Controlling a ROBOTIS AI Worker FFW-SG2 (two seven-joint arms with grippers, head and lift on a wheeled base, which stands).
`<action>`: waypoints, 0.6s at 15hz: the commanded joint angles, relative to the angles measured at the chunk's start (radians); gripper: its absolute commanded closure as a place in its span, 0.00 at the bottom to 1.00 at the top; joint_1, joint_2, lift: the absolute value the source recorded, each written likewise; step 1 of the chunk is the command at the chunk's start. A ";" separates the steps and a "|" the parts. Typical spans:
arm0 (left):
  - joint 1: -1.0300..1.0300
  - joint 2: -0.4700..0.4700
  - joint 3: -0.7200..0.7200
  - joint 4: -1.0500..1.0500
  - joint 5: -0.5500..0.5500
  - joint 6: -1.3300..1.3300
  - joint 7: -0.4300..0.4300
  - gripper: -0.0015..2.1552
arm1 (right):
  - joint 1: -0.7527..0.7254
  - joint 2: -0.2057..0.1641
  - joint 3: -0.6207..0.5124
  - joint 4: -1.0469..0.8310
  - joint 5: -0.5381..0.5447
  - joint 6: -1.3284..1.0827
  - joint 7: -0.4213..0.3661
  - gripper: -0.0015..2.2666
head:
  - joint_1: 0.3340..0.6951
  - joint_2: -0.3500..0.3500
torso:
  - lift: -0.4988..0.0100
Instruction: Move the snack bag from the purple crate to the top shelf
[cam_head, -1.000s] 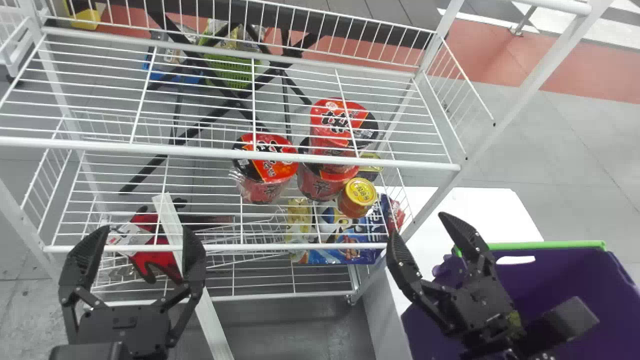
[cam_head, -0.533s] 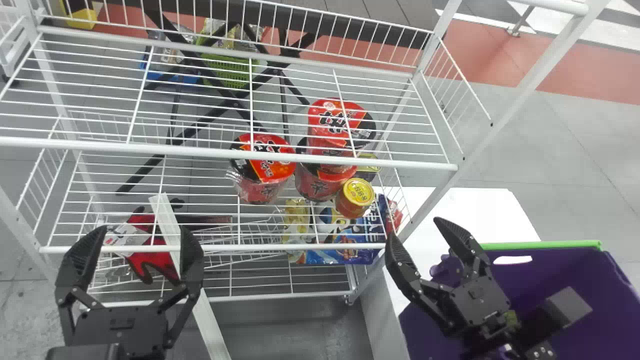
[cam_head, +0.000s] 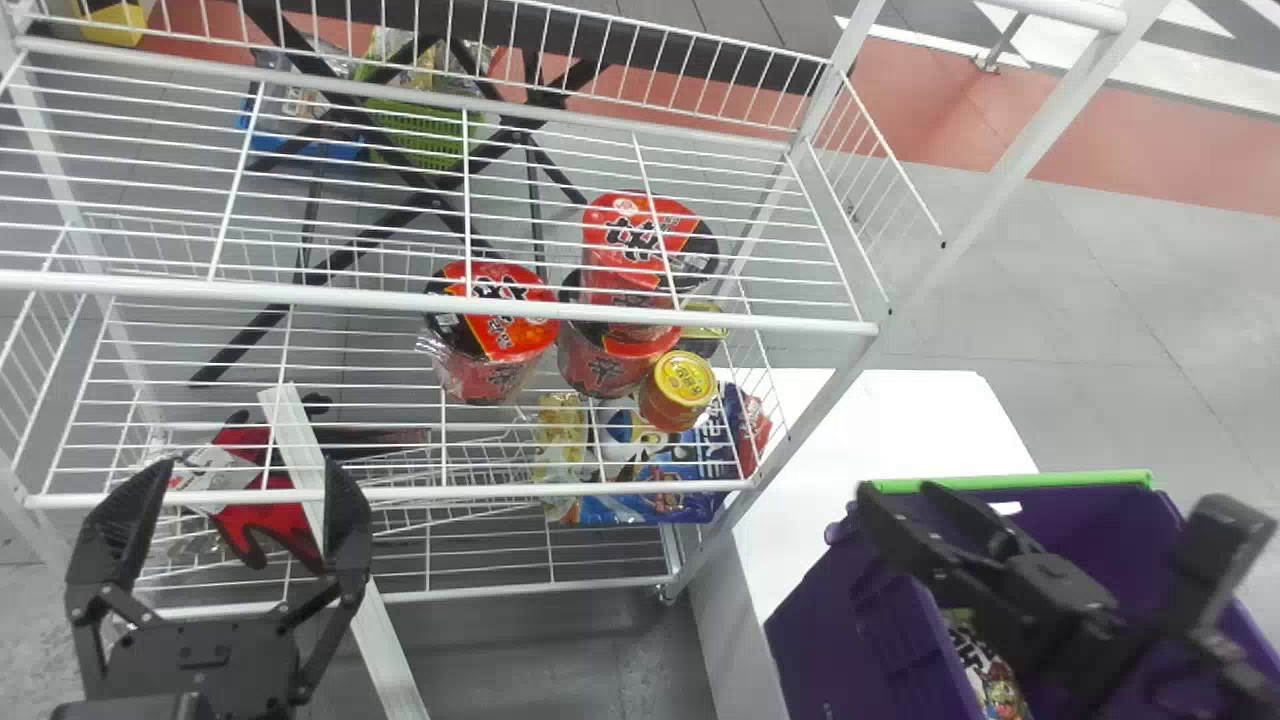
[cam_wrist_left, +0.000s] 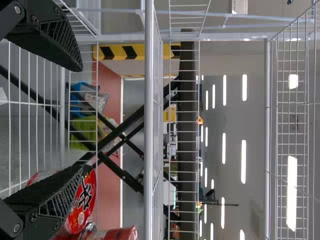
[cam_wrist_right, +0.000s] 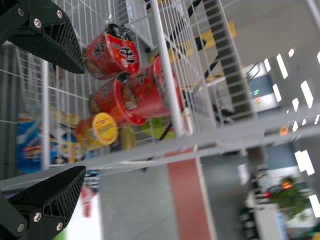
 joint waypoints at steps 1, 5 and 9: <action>-0.018 -0.001 0.000 0.041 0.018 -0.036 -0.003 0.06 | -0.161 0.000 -0.207 -0.012 -0.004 0.359 0.062 0.06 | 1.00 0.00 | 0.10; -0.033 0.002 -0.006 0.053 0.018 -0.039 -0.021 0.06 | -0.268 -0.174 -0.252 0.200 0.091 0.537 0.127 0.06 | 1.00 0.00 | 0.10; -0.041 0.005 -0.008 0.053 0.015 -0.024 -0.021 0.06 | -0.358 -0.352 -0.197 0.411 0.289 0.642 0.248 0.06 | 1.00 0.00 | 0.10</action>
